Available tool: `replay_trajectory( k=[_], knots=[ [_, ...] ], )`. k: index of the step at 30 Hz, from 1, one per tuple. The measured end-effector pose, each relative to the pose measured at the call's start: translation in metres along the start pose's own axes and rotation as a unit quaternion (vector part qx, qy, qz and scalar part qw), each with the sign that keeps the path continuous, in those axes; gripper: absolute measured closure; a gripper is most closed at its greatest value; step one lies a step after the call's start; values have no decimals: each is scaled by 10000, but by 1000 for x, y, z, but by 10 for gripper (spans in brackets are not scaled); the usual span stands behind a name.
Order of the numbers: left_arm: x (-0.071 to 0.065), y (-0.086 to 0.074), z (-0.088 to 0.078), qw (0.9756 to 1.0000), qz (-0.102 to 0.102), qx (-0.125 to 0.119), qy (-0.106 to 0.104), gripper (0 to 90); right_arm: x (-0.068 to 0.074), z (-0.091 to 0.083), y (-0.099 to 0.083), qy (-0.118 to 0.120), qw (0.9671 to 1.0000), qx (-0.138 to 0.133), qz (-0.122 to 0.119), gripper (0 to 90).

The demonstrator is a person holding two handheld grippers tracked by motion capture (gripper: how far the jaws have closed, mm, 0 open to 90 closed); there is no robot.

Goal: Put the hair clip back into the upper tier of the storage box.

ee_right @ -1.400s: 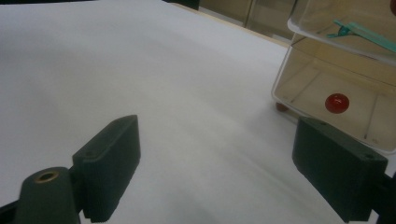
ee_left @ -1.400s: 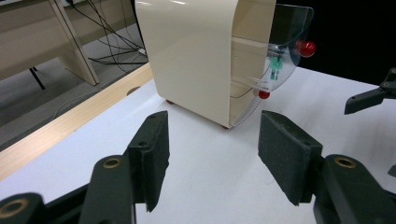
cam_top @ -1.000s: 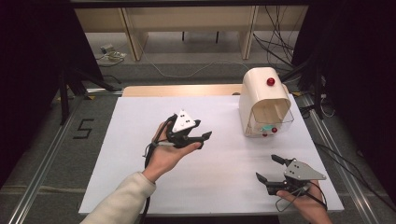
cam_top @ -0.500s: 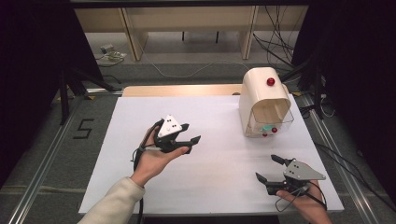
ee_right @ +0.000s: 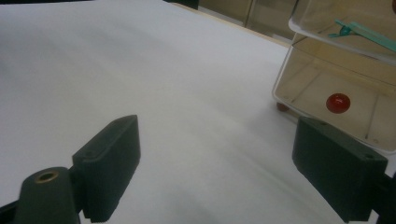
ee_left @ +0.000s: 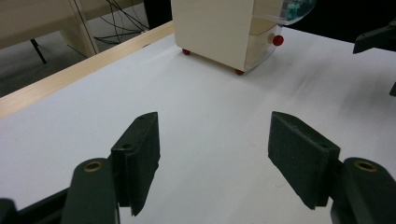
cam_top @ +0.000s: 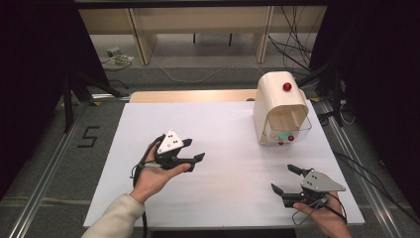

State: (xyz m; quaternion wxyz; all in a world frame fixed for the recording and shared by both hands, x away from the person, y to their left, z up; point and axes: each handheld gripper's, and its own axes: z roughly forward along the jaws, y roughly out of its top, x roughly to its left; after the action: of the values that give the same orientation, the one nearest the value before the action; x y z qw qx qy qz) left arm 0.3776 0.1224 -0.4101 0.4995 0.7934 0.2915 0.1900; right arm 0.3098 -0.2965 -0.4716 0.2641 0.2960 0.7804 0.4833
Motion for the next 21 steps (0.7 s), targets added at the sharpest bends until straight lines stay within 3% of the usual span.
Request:
replay_trajectory(
  k=[10, 21],
  knots=[
    [5, -24, -14, 9999, -98, -42, 31, 335, 1, 0, 0, 7, 10000, -4, -8, 162],
    [8, -35, -18, 9998, -175, 38, 100, 335, 0, 0, 0, 9, 10000, -11, -16, 162]
  ],
)
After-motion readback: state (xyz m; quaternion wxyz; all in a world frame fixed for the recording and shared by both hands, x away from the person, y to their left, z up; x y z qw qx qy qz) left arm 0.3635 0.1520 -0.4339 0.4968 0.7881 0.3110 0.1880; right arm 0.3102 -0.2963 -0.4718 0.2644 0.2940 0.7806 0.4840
